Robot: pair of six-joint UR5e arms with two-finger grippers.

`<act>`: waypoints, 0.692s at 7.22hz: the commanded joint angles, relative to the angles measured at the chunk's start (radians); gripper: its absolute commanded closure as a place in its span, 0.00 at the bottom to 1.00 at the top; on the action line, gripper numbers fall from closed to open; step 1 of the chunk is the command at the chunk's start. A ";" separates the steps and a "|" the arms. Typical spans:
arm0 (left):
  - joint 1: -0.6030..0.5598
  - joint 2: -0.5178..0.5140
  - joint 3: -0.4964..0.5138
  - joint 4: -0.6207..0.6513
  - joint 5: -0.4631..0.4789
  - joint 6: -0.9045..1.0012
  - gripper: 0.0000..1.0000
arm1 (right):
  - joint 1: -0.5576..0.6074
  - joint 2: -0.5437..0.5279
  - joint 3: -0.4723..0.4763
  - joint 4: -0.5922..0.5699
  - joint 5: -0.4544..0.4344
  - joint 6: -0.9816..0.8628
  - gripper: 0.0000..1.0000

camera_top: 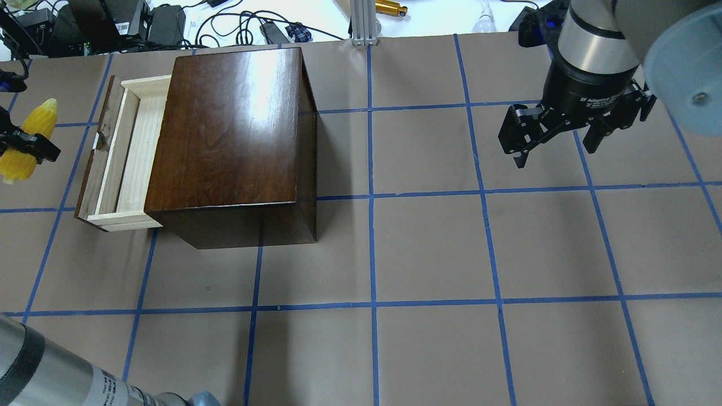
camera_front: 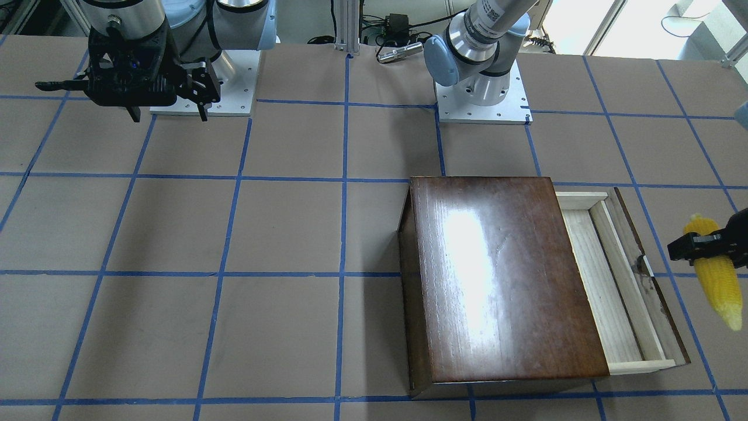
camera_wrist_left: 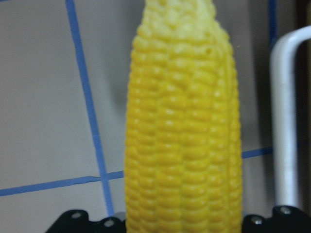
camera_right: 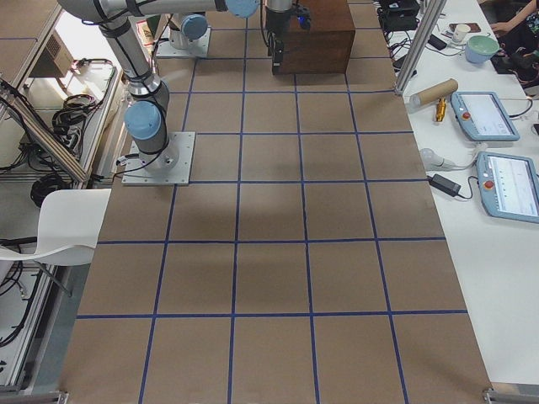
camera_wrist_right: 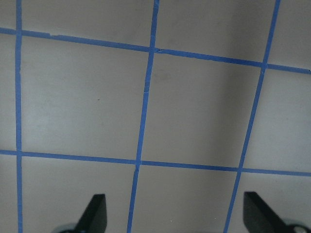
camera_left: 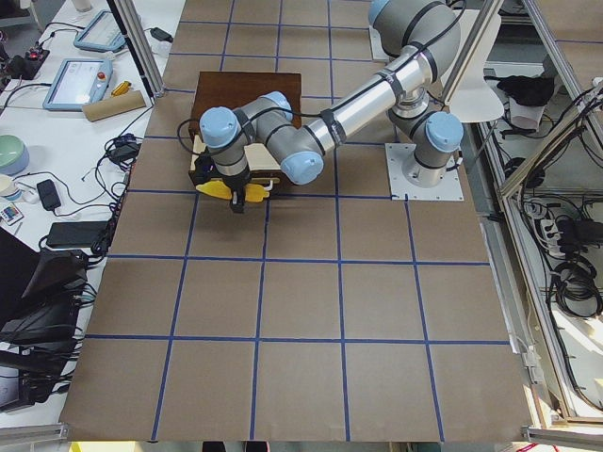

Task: Open drawer and put corn inside
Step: 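Lift the corn and carry it over the open drawer with the left gripper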

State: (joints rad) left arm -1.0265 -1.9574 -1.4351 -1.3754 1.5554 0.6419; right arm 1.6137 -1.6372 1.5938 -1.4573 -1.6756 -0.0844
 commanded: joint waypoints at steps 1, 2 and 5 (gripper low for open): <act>-0.129 0.041 -0.001 -0.014 -0.003 -0.198 1.00 | 0.000 -0.001 0.000 0.000 0.001 0.000 0.00; -0.183 0.040 -0.005 -0.014 -0.005 -0.293 1.00 | 0.000 0.000 0.000 0.000 0.001 0.000 0.00; -0.213 0.037 -0.013 -0.013 0.009 -0.323 0.81 | 0.000 -0.001 0.000 0.000 0.001 0.000 0.00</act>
State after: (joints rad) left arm -1.2345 -1.9190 -1.4457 -1.3884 1.5541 0.3207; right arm 1.6137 -1.6375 1.5938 -1.4573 -1.6751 -0.0844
